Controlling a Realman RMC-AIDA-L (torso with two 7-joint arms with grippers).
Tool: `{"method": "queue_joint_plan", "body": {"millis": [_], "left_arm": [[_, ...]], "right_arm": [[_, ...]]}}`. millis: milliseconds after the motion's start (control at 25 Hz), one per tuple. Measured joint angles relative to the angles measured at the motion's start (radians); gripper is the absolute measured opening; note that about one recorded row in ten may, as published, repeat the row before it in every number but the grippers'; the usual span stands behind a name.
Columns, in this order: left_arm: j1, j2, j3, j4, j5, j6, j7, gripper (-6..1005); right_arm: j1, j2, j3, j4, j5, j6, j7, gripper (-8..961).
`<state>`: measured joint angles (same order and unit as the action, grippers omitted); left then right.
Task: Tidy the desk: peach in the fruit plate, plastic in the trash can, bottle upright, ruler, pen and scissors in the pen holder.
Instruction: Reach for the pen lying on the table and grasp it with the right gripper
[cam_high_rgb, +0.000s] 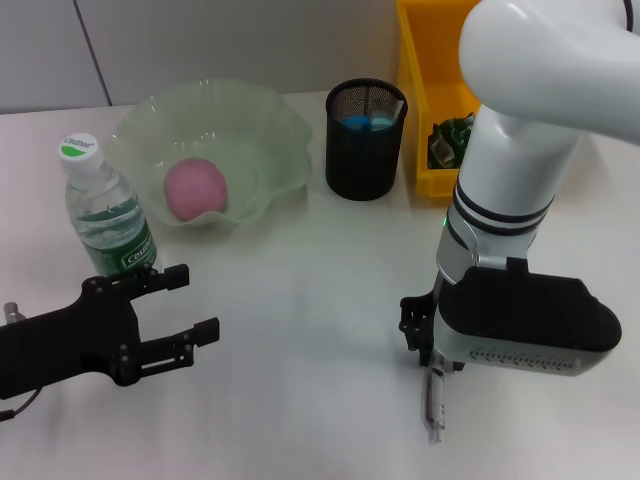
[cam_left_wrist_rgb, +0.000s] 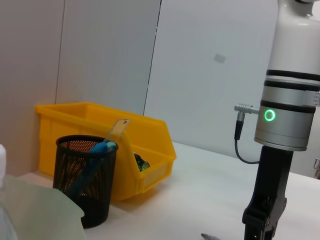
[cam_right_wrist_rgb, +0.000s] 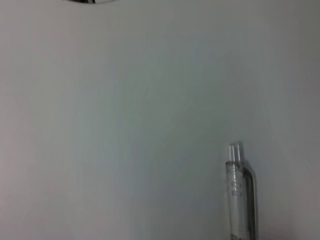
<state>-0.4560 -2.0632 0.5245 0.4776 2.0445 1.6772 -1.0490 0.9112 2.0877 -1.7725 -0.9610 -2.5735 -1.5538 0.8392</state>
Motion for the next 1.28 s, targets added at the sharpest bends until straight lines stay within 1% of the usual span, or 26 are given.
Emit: {"method": "queue_joint_plan", "body": {"millis": [1280], "left_arm": [[-0.005, 0.000, 0.000, -0.001, -0.001, -0.011, 0.000, 690]], "right_arm": [[0.024, 0.000, 0.003, 0.036, 0.010, 0.005, -0.013, 303]]}}
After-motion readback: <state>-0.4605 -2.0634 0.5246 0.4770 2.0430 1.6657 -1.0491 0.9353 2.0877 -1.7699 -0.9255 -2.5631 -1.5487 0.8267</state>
